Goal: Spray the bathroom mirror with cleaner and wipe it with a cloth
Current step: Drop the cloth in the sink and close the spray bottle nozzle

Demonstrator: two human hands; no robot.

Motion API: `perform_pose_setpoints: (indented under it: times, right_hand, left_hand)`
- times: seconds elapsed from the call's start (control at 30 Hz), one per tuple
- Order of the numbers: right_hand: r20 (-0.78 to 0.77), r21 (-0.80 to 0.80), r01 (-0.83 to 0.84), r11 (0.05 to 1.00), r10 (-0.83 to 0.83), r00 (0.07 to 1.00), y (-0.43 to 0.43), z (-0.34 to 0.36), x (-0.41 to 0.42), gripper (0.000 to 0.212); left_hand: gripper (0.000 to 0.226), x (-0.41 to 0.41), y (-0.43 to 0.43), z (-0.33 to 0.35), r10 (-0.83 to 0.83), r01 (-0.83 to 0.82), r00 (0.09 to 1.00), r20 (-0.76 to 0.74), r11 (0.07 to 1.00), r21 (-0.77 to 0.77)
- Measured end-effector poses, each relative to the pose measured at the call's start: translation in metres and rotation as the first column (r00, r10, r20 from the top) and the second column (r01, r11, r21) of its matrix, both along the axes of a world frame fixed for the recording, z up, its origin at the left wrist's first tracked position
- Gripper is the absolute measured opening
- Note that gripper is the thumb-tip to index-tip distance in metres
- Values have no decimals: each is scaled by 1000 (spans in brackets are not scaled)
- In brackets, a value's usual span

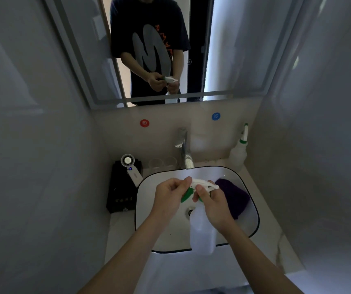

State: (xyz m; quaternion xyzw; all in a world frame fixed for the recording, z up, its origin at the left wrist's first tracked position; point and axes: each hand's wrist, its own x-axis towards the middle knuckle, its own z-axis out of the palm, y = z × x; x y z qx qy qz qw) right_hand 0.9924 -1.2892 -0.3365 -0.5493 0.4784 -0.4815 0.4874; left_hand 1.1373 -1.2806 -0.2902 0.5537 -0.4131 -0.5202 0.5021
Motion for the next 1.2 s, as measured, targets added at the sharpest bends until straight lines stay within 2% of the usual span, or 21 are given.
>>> perform_pose_setpoints:
  times: [0.17, 0.37, 0.73, 0.97, 1.07, 1.2]
  right_hand:
    - [-4, -16, 0, 1000, -1, 1000, 0, 1, 0, 22]
    - [-1, -23, 9, 1000, -9, 1000, -1, 3, 1, 31]
    - [-3, -36, 32, 999, -32, 999, -1, 4, 3, 30]
    - [7, -8, 40, 999, -40, 999, -1, 5, 3, 23]
    - [33, -12, 44, 999, -44, 998, 0, 7, 3, 30]
    - [122, 10, 41, 999, -42, 992, 1, 9, 3, 25]
  left_hand:
    - [49, -7, -6, 3, 17, -19, 997, 78, 999, 29]
    - [52, -9, -9, 4, 47, -49, 993, 109, 999, 15]
    - [43, 0, -5, 14, -44, 45, 996, 78, 999, 1]
    - [17, 4, -4, 12, -29, 29, 992, 124, 1000, 2]
    - [16, 4, -4, 10, -31, 35, 988, 152, 999, -24]
    - [15, 6, -3, 6, -37, 51, 981, 192, 996, -69]
